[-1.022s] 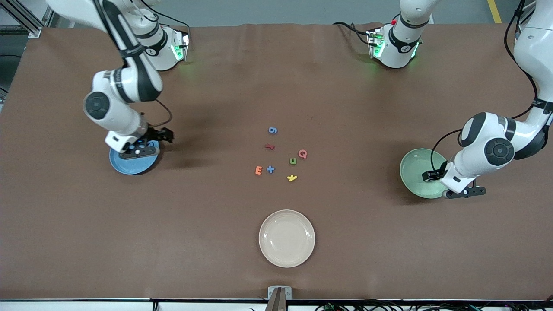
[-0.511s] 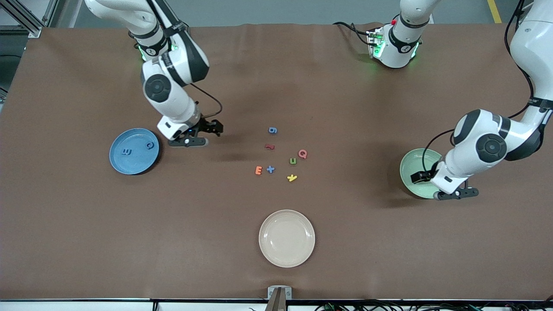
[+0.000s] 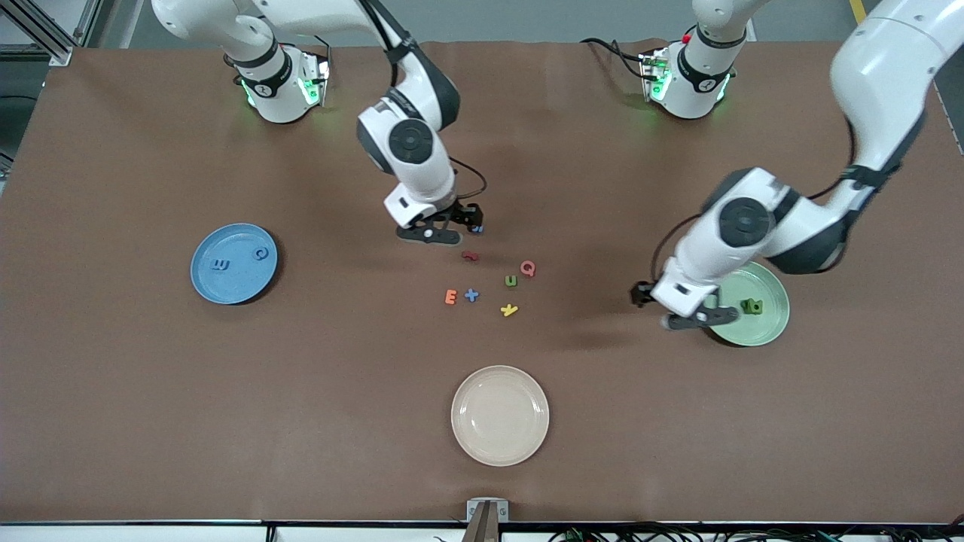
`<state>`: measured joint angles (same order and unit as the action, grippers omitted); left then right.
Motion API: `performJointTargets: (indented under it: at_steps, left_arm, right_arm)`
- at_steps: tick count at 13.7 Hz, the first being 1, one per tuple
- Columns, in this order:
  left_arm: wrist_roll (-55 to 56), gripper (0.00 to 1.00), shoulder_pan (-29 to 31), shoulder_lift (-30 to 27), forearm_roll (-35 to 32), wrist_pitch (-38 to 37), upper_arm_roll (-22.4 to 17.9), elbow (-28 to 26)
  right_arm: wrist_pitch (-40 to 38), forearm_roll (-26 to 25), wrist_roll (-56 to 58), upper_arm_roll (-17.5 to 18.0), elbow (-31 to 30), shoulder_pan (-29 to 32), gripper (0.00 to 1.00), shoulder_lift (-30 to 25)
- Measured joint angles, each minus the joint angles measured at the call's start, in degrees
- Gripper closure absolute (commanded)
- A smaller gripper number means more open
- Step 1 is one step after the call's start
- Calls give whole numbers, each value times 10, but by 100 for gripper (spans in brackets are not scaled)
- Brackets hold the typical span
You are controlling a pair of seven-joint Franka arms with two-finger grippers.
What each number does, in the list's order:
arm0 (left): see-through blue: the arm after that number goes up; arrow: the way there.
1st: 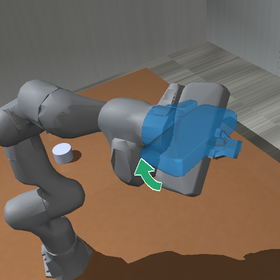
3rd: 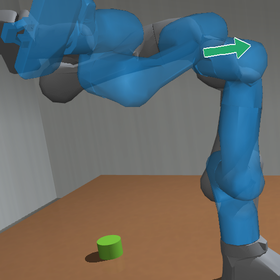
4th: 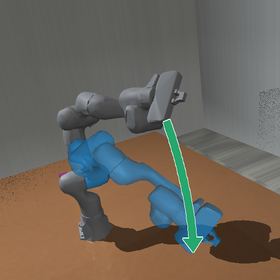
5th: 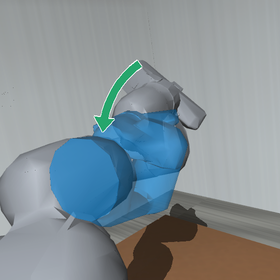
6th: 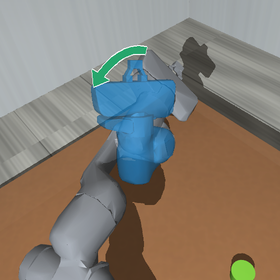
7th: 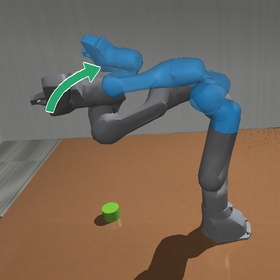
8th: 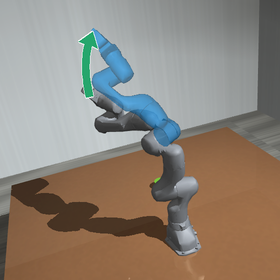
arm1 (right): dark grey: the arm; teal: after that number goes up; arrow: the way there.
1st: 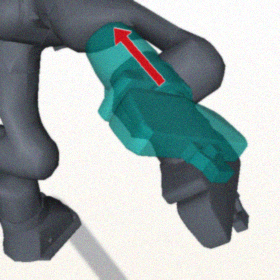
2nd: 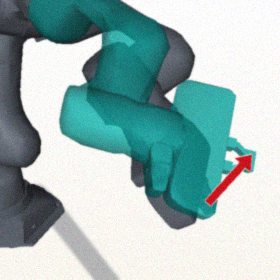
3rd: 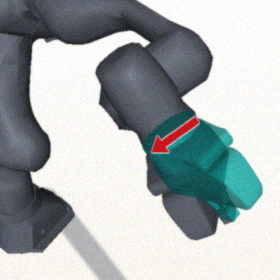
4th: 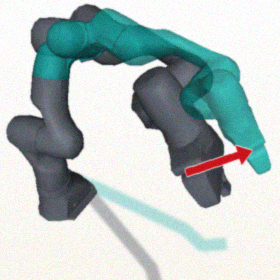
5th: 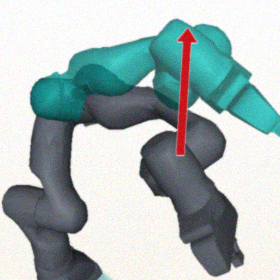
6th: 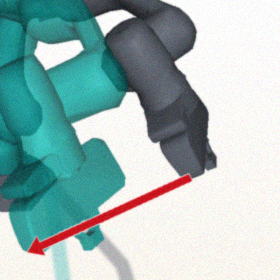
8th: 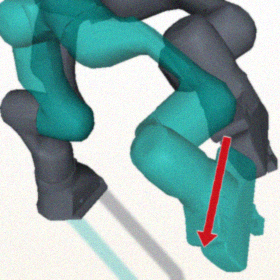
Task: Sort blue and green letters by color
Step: 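Move both grippers back over the remaining letters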
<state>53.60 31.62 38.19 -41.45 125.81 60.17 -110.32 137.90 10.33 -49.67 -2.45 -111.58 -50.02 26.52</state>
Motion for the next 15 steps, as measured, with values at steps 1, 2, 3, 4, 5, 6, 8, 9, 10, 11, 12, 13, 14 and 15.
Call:
performJointTargets:
  at_steps: [1, 2, 3, 4, 5, 6, 8, 9, 10, 11, 12, 13, 14, 15]
  left_arm:
    - [22, 27, -36, 0, 0, 0, -7, 9]
    - [40, 28, -69, 0, 0, 0, -18, 18]
    - [55, 29, -103, 1, 0, 0, -35, 28]
    - [70, 30, -137, 4, 0, 1, -55, 40]
    - [86, 30, -174, 9, 0, 3, -78, 53]
    - [105, 30, -210, 18, 1, 4, -100, 69]
    - [140, 31, -262, 43, 4, 4, -119, 103]
    - [153, 32, -283, 55, 4, 4, -126, 117]
    - [160, 33, -302, 66, 4, 4, -136, 129]
    - [163, 33, -322, 74, 5, 5, -148, 139]
    - [164, 33, -342, 81, 8, 5, -160, 150]
    - [164, 34, -362, 87, 14, 5, -172, 160]
    - [165, 34, -378, 92, 18, 5, -182, 170]
    - [165, 35, -389, 98, 20, 5, -187, 178]
  right_arm:
    - [4, 0, -11, -1, 9, -11, 0, 17]
    - [8, -1, -19, -2, 13, -17, 0, 29]
    - [10, -2, -25, -2, 15, -19, 0, 35]
    - [10, -2, -29, -3, 15, -21, 0, 38]
    - [10, -2, -34, -4, 16, -24, 1, 39]
    - [13, -2, -39, -4, 15, -29, 1, 40]
    - [27, -2, -52, -4, 14, -41, 1, 47]
    - [38, -3, -61, -4, 14, -46, 1, 54]
    - [50, -4, -66, -5, 14, -51, 3, 62]
    - [59, -4, -69, -6, 14, -55, 4, 70]
    - [65, -4, -71, -6, 14, -58, 8, 76]
    - [67, -4, -71, -7, 15, -60, 13, 79]
    - [67, -4, -72, -7, 15, -62, 18, 81]
    - [67, -5, -72, -8, 15, -62, 23, 82]
